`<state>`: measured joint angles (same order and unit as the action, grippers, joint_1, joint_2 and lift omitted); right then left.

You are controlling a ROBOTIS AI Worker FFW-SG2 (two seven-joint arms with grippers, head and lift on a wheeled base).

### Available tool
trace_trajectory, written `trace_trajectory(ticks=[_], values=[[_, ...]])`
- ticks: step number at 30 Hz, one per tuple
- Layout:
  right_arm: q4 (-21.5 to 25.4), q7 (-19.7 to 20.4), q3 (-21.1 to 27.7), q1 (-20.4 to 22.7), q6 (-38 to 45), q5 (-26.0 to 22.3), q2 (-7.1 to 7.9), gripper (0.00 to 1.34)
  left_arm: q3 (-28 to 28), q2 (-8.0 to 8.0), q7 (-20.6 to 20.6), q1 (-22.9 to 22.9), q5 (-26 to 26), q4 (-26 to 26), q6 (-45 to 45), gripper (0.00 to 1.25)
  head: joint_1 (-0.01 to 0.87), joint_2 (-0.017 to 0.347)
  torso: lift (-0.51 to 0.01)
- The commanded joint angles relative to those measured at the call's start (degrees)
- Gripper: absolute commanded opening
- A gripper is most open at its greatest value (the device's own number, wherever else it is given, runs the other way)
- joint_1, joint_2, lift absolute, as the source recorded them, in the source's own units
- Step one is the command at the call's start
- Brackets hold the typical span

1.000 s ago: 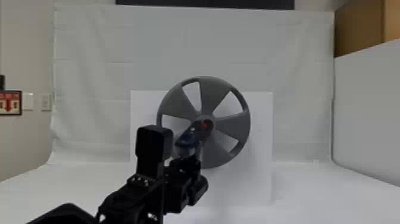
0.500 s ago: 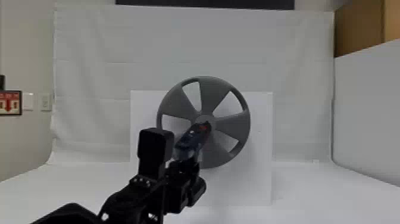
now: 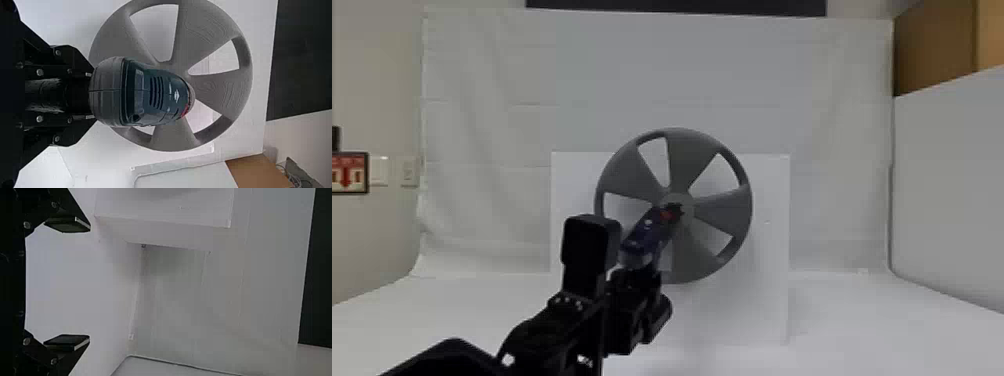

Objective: Grasp the drill and bring into the middle of wheel

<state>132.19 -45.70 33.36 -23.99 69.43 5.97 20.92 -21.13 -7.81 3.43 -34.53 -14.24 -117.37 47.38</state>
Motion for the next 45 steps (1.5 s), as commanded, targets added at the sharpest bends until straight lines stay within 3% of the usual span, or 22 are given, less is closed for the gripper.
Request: trace_trajectory(ticks=[1,45], values=[[0.0,0.0,0.0,0.1,0.0,0.0,0.00,1.05,-0.1,0.08,0.0,0.0,0.2,0.2,0.0,0.03,0.000,0.000,-0.406],[0.0,0.0,0.0,0.0,0.1,0.0,0.18,1.05,-0.4,0.25,-0.6,-0.3,0.9,0.7,-0.1,0.03,0.000,0.000,-0.406]])
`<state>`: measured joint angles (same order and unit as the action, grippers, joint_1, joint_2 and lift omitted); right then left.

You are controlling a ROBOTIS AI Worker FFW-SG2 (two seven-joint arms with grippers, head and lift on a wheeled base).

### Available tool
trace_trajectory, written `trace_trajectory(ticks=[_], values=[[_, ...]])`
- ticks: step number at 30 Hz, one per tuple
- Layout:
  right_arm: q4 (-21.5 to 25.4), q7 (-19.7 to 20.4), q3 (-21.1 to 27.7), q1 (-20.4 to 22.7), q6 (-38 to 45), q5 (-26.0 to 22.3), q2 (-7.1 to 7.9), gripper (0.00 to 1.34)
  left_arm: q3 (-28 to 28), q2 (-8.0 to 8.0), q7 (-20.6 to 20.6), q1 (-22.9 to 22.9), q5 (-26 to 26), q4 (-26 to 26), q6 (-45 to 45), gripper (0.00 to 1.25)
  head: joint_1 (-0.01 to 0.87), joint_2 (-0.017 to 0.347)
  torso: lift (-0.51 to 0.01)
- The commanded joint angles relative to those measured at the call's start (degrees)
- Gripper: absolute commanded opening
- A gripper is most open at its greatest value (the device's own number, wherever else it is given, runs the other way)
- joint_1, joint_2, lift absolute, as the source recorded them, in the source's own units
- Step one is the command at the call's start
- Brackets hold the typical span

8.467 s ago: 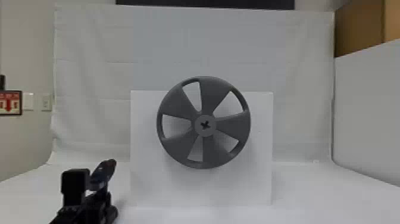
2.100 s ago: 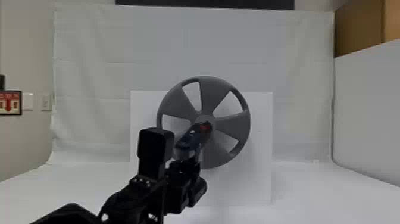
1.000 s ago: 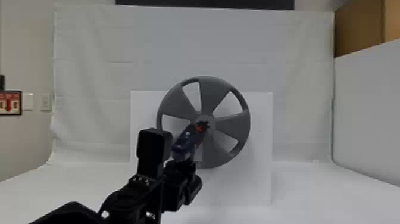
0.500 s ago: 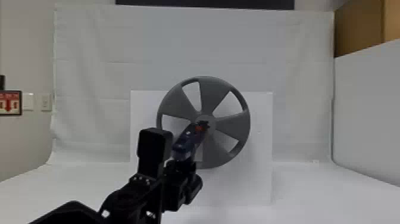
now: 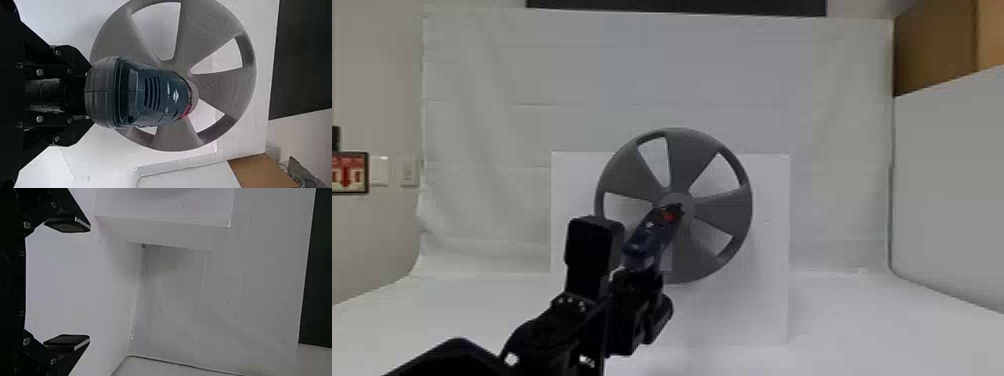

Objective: Grasp the drill and bring into the middle of wheel

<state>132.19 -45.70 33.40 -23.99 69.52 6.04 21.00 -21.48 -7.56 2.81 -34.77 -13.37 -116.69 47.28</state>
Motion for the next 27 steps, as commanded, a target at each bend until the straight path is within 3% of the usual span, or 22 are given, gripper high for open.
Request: trace_trajectory(ticks=[1,19,27], values=[[0.0,0.0,0.0,0.0,0.1,-0.1,0.09,1.05,-0.1,0.01,0.0,0.0,0.0,0.1,0.0,0.03,0.000,0.000,-0.406],[0.0,0.0,0.1,0.2,0.2,0.0,0.09,1.05,1.6,0.01,-0.9,1.9,-0.5,-1.0,-1.2,0.03,0.000,0.000,-0.406],[0.0,0.0,0.3,0.4,0.3,0.2,0.01,1.05,4.6,-0.08,-0.8,5.1,-0.7,-4.6,-1.6,0.03,0.000,0.000,-0.406]])
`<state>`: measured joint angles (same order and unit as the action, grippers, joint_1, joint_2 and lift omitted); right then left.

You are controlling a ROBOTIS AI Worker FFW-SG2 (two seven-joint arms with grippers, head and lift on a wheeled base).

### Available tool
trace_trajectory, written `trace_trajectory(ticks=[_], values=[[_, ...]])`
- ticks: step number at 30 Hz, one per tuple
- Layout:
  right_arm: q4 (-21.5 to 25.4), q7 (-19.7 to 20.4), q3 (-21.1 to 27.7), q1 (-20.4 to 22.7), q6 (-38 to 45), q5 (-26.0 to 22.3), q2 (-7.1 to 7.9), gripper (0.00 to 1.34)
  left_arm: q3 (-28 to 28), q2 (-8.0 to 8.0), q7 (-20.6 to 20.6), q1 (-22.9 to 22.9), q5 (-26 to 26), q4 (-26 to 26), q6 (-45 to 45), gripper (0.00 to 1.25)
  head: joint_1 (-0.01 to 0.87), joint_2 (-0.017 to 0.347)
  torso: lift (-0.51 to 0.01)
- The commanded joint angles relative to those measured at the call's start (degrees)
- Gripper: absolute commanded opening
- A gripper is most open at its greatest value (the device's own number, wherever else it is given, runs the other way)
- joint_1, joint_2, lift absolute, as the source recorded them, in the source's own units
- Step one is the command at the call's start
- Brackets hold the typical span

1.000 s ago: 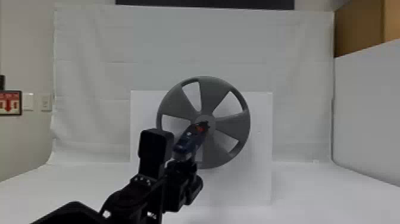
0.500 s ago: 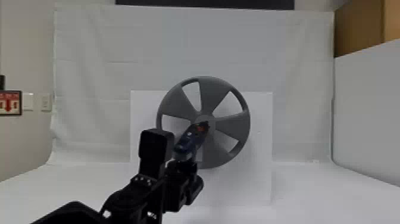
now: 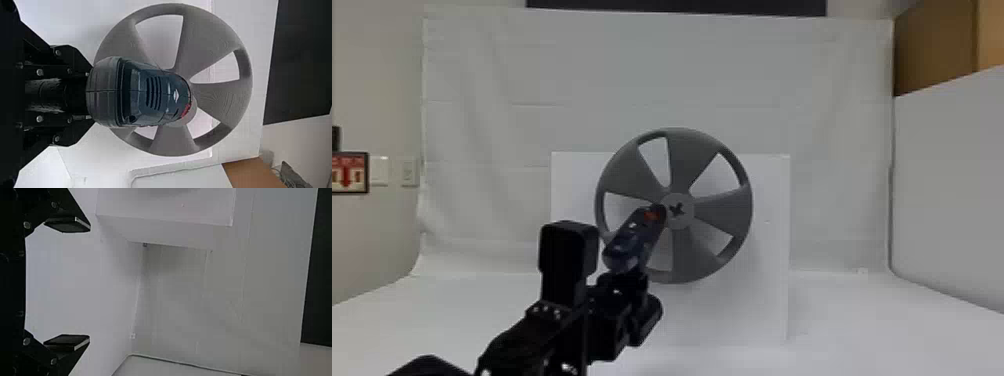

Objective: Grasp the drill and bring into the middle of wheel

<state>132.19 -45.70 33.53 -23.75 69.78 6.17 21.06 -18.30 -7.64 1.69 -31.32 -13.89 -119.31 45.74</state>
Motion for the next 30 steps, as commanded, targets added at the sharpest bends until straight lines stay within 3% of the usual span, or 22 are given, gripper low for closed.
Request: trace_trajectory(ticks=[1,11,30], values=[[0.0,0.0,0.1,0.2,0.0,0.1,-0.14,1.05,1.6,-0.01,1.3,2.3,-0.7,-2.5,0.0,0.03,0.000,0.000,-0.406],[0.0,0.0,-0.1,0.2,0.0,0.9,-0.76,1.05,2.9,-0.01,12.2,7.8,-6.9,-3.5,-0.7,0.03,0.000,0.000,-0.406],[0.0,0.0,-0.7,0.1,0.0,1.5,-0.84,1.05,2.7,-0.36,21.3,11.1,-9.4,-2.2,-2.7,0.03,0.000,0.000,-0.406]])
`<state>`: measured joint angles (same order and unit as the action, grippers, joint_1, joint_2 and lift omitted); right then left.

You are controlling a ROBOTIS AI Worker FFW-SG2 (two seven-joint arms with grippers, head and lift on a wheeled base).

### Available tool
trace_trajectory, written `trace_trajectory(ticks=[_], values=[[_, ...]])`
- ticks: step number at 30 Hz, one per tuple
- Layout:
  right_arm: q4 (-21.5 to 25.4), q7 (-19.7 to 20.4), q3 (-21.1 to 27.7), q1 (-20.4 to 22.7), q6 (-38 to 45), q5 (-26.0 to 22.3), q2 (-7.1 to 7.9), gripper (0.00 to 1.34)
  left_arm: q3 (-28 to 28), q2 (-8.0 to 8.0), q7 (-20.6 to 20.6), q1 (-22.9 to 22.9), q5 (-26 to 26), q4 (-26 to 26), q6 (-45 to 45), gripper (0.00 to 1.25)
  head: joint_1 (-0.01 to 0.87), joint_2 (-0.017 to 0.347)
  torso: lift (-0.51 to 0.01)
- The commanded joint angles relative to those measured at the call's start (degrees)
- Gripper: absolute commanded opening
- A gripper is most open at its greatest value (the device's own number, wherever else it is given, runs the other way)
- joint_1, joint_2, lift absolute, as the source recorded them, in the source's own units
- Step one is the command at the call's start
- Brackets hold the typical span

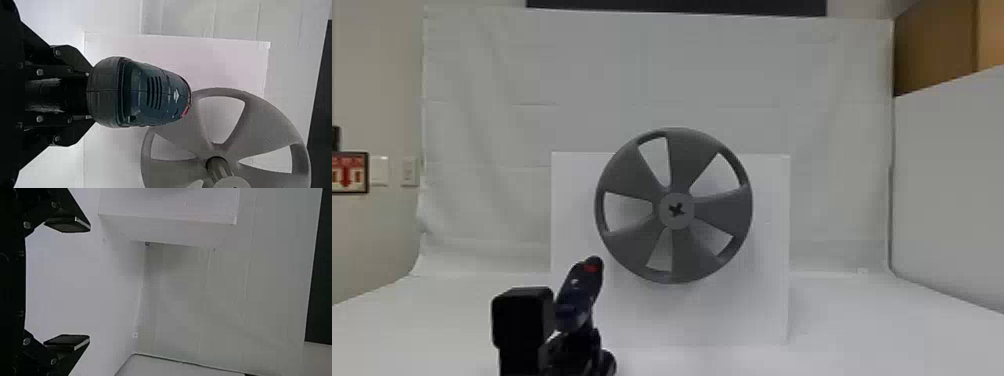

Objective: Grasp the drill and bring into the middle of wheel

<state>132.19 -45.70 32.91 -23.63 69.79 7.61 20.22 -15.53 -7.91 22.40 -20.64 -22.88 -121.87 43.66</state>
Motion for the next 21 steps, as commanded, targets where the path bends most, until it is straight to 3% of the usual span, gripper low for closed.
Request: trace_trajectory(ticks=[1,21], values=[[0.0,0.0,0.0,0.0,0.0,0.1,-0.09,1.05,-0.3,-0.18,0.9,0.4,-0.3,0.5,-0.6,0.03,0.000,0.000,-0.406],[0.0,0.0,-0.2,0.1,0.0,0.6,-0.27,1.05,-1.0,-0.26,1.6,1.0,1.7,1.8,-0.8,0.03,0.000,0.000,-0.406]])
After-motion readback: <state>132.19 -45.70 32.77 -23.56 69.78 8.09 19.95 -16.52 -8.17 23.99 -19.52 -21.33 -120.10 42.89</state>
